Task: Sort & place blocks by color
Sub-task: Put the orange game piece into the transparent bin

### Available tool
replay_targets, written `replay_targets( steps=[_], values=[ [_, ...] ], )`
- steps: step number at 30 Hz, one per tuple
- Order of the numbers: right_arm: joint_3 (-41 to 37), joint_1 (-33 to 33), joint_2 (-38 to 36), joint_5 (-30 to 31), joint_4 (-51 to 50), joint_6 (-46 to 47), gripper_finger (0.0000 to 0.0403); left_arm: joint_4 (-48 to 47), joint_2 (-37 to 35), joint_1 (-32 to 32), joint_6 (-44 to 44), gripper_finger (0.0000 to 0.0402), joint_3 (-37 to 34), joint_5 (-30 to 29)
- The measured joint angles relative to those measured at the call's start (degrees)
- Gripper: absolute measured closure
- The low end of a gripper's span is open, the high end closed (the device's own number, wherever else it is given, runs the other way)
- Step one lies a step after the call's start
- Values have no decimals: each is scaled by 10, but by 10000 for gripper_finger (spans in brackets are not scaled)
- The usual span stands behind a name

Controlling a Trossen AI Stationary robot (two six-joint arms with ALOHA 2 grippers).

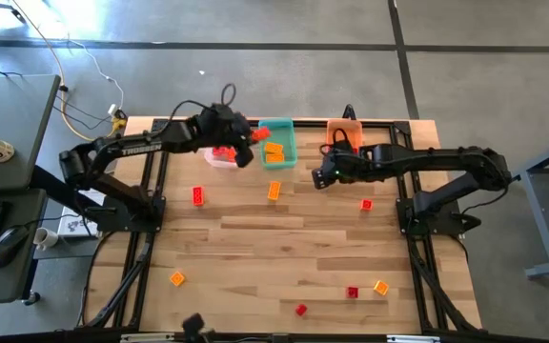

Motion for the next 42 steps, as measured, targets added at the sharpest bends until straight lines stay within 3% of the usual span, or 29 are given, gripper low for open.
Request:
replay_targets(
  steps=[7, 21, 30, 42],
  values=[
    [0, -41, 0, -61, -5, -71, 203, -66, -3, 62, -39, 293, 0, -57],
    [0, -123, 0, -201, -90, -149, 203, -123, 40, 124, -149, 292, 0, -59],
    [0, -109, 0, -190, -162, -139, 203, -102, 92, 124, -165, 289, 0, -63],
    [0, -41, 0, -188, -171, -20, 203, -114, 101, 124, -168, 271, 0, -41]
  ],
)
